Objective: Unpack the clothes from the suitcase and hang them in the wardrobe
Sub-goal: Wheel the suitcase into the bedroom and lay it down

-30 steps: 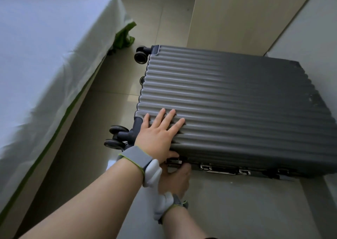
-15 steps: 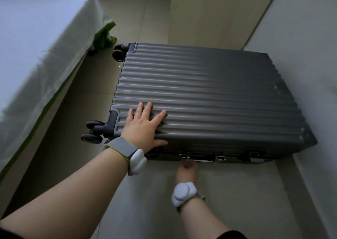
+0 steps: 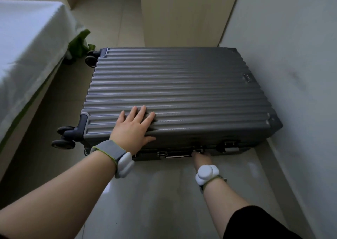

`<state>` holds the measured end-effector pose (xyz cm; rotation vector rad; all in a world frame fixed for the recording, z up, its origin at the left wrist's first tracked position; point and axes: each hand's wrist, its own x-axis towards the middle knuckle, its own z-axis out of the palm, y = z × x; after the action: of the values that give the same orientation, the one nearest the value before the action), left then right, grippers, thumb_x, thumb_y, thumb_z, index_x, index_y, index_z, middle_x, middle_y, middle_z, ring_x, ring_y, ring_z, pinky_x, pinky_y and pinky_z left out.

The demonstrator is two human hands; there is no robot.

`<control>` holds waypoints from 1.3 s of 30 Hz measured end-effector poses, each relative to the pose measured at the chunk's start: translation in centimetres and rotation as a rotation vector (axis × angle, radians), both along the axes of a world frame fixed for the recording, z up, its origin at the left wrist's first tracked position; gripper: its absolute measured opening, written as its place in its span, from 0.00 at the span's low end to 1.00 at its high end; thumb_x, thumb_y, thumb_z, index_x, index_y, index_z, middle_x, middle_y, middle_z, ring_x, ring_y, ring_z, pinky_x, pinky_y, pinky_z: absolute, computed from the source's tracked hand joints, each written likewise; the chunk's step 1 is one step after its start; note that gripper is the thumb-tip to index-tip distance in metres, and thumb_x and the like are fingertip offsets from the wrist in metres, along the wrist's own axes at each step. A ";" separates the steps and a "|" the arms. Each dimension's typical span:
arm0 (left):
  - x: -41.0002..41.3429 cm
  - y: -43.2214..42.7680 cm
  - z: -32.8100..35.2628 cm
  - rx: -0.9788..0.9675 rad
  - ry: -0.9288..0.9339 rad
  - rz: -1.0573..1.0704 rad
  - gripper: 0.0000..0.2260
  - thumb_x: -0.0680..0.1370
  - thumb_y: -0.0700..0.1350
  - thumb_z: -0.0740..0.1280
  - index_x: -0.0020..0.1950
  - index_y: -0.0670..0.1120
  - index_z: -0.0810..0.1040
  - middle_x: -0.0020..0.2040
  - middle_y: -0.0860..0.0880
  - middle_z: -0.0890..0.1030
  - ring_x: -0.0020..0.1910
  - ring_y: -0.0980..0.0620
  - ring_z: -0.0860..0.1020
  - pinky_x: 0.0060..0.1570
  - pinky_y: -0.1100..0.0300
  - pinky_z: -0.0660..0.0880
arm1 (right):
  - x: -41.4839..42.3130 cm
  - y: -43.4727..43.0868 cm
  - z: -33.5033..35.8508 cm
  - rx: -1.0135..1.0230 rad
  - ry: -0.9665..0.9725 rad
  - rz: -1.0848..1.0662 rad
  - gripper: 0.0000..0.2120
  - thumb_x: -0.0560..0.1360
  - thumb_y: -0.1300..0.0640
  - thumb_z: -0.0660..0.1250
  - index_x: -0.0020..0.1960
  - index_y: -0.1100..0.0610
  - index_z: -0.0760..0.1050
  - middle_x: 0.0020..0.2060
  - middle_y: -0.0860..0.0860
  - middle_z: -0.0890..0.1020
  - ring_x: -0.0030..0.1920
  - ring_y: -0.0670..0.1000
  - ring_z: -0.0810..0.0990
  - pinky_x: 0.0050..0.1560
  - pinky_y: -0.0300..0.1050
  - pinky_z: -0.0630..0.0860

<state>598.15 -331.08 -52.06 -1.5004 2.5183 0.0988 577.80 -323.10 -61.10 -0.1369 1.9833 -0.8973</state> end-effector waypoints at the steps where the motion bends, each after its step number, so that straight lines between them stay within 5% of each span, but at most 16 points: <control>1: -0.1 0.1 0.1 -0.018 0.001 -0.009 0.34 0.78 0.64 0.53 0.77 0.54 0.41 0.79 0.48 0.45 0.77 0.44 0.44 0.75 0.44 0.45 | 0.0 0.0 0.0 -0.019 -0.004 -0.027 0.20 0.75 0.64 0.63 0.66 0.67 0.66 0.60 0.62 0.76 0.49 0.56 0.72 0.46 0.40 0.63; 6: 0.1 0.1 1.3 -0.104 0.080 -0.041 0.30 0.79 0.62 0.52 0.78 0.55 0.47 0.79 0.50 0.49 0.77 0.47 0.48 0.74 0.49 0.48 | 0.0 -0.1 1.7 -0.127 -0.019 -0.092 0.34 0.73 0.64 0.63 0.76 0.57 0.53 0.64 0.59 0.73 0.59 0.62 0.75 0.58 0.49 0.71; 10: 0.4 -0.8 3.5 -0.224 0.226 -0.044 0.27 0.78 0.59 0.59 0.76 0.55 0.59 0.76 0.50 0.60 0.76 0.46 0.58 0.73 0.47 0.54 | 0.1 -0.8 3.3 -0.236 0.016 -0.180 0.32 0.70 0.58 0.64 0.73 0.55 0.60 0.62 0.56 0.75 0.57 0.60 0.76 0.60 0.52 0.73; 12: 0.2 -1.3 4.5 -0.255 0.257 -0.026 0.25 0.78 0.58 0.60 0.74 0.55 0.63 0.75 0.50 0.64 0.75 0.47 0.61 0.72 0.46 0.56 | 0.2 -1.3 4.4 -0.394 -0.227 -0.332 0.22 0.75 0.61 0.60 0.68 0.60 0.66 0.52 0.55 0.76 0.50 0.56 0.76 0.55 0.48 0.72; 15: -0.1 -1.9 6.3 -0.303 0.316 0.025 0.23 0.77 0.58 0.60 0.72 0.56 0.66 0.73 0.52 0.68 0.73 0.48 0.64 0.73 0.44 0.54 | 0.2 -2.7 6.6 -0.585 -0.587 -0.497 0.16 0.78 0.61 0.57 0.64 0.63 0.69 0.52 0.58 0.75 0.49 0.55 0.77 0.59 0.49 0.72; 20: -0.5 -5.0 11.1 -0.280 0.414 0.117 0.22 0.78 0.60 0.59 0.71 0.58 0.67 0.71 0.56 0.69 0.73 0.52 0.63 0.73 0.45 0.44 | 0.2 -5.6 11.2 -0.672 -0.523 -0.535 0.13 0.77 0.59 0.58 0.60 0.62 0.72 0.45 0.57 0.79 0.44 0.55 0.80 0.46 0.48 0.77; 29: -2.3 -12.8 18.9 -0.282 0.568 0.178 0.16 0.78 0.56 0.62 0.63 0.52 0.76 0.62 0.50 0.77 0.64 0.46 0.71 0.72 0.43 0.43 | -1.1 -11.8 19.1 -0.677 -0.366 -0.434 0.10 0.79 0.58 0.61 0.57 0.62 0.71 0.43 0.57 0.80 0.43 0.54 0.80 0.43 0.48 0.77; 34: -1.9 -15.3 20.0 -0.297 0.606 0.017 0.19 0.77 0.48 0.65 0.68 0.49 0.70 0.70 0.46 0.67 0.73 0.45 0.60 0.74 0.41 0.45 | -2.0 -15.1 23.2 -0.646 -0.301 -0.382 0.15 0.79 0.58 0.62 0.64 0.63 0.70 0.48 0.57 0.79 0.45 0.55 0.79 0.50 0.49 0.75; 37: -1.7 -15.0 19.7 -0.195 0.410 -0.083 0.29 0.77 0.57 0.63 0.75 0.52 0.58 0.78 0.46 0.45 0.77 0.43 0.41 0.71 0.37 0.42 | -2.1 -17.4 25.5 -0.621 -0.251 -0.349 0.17 0.79 0.57 0.63 0.65 0.65 0.69 0.59 0.61 0.76 0.52 0.58 0.78 0.46 0.48 0.76; 39: -1.6 -15.4 19.5 -0.150 0.269 -0.129 0.37 0.76 0.63 0.61 0.77 0.52 0.47 0.78 0.48 0.36 0.76 0.43 0.35 0.70 0.35 0.42 | -2.1 -19.1 26.8 -0.621 -0.211 -0.325 0.18 0.79 0.56 0.63 0.65 0.65 0.69 0.59 0.62 0.75 0.46 0.57 0.79 0.40 0.47 0.77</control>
<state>596.52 -346.48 -32.52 -1.4580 2.8880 0.0993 575.68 -342.15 -34.34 -0.0655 1.4994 -1.6512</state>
